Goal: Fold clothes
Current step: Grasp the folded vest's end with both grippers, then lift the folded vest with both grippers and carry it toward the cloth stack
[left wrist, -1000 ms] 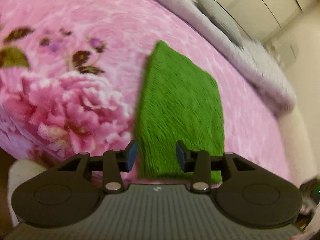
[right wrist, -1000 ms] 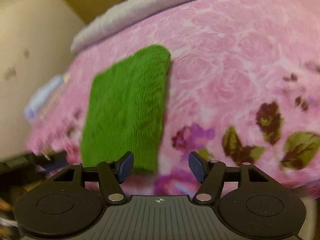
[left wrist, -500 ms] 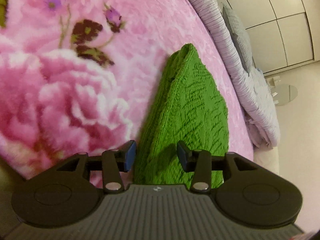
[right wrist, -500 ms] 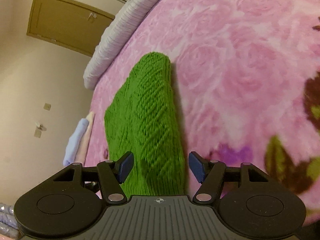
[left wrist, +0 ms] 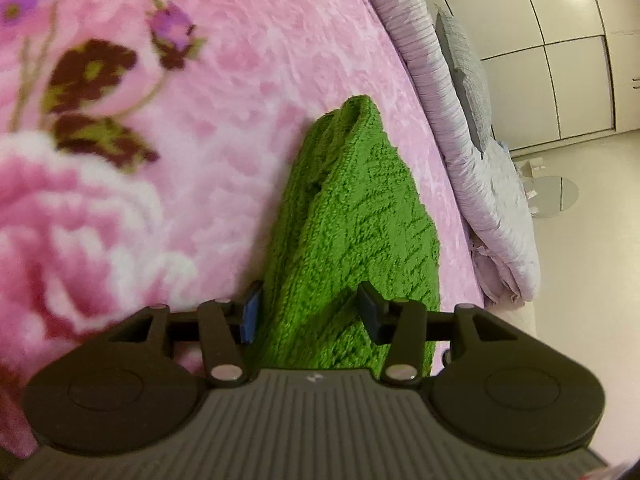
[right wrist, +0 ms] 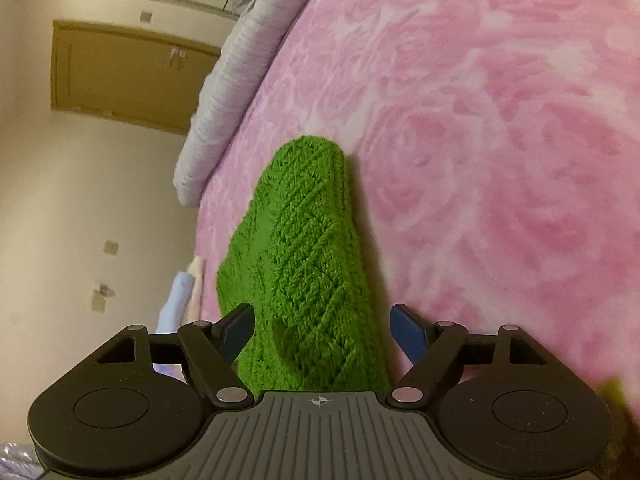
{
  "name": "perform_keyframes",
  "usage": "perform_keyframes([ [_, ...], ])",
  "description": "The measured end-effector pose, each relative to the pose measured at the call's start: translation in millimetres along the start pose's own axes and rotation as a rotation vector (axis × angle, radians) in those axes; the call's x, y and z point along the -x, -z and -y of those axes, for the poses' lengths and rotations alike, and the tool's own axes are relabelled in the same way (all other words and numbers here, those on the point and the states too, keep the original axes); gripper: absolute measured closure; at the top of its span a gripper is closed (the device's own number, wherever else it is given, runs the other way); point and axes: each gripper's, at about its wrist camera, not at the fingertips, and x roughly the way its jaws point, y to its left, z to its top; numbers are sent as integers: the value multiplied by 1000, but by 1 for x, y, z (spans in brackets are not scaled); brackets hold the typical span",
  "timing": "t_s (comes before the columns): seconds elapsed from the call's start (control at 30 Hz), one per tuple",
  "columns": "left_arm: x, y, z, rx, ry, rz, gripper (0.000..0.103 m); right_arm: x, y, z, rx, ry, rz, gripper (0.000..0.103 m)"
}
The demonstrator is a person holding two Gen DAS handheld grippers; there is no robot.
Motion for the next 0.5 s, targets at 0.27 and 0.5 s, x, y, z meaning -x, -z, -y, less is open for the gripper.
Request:
perform_keyframes([
  [0.27, -12, -9, -3, 11, 56, -27, 60, -30, -7, -9, 54, 9, -56, 26],
  [0.5, -26, -15, -2, -5, 98, -58, 73, -53, -15, -9, 95, 22, -114, 56],
])
